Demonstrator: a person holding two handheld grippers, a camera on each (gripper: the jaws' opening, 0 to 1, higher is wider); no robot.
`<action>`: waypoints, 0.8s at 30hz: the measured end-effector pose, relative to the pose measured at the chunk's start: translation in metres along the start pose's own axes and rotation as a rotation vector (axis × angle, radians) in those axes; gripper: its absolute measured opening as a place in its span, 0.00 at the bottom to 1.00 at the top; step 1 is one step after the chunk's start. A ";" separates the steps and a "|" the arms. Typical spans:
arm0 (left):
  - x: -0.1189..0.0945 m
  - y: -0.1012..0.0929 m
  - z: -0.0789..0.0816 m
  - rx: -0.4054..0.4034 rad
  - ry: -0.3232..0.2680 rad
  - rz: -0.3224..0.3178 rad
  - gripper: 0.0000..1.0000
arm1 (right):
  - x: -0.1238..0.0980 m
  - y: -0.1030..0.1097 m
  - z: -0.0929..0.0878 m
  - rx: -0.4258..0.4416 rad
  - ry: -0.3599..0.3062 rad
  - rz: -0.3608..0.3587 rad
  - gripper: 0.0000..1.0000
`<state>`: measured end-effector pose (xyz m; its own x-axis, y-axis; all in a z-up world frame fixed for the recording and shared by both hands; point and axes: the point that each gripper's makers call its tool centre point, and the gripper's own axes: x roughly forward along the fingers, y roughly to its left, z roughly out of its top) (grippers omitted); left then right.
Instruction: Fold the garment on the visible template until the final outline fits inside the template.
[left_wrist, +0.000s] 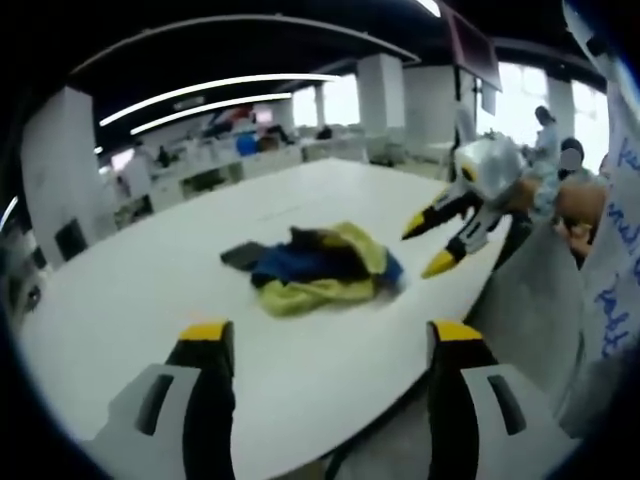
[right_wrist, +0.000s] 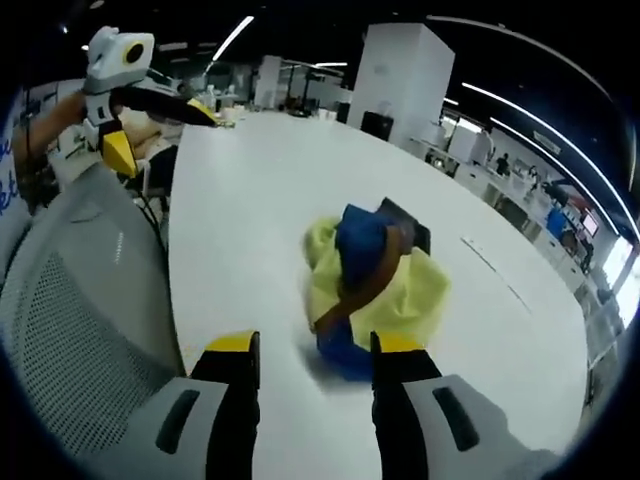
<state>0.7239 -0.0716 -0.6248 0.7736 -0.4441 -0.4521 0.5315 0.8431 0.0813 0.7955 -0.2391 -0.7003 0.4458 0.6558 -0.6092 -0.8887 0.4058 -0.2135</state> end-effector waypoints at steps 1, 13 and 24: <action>0.000 0.000 0.000 -0.003 -0.001 0.002 0.75 | 0.002 0.000 0.000 0.004 -0.002 0.004 0.42; 0.003 -0.002 -0.012 -0.002 0.026 0.000 0.73 | 0.027 0.002 -0.009 0.004 0.006 0.028 0.29; 0.015 0.008 -0.003 0.120 0.025 -0.021 0.70 | 0.039 0.000 -0.021 -0.055 0.042 0.013 0.23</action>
<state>0.7387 -0.0704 -0.6334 0.7542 -0.4521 -0.4762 0.5857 0.7911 0.1765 0.8110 -0.2265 -0.7403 0.4304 0.6327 -0.6438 -0.8993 0.3614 -0.2461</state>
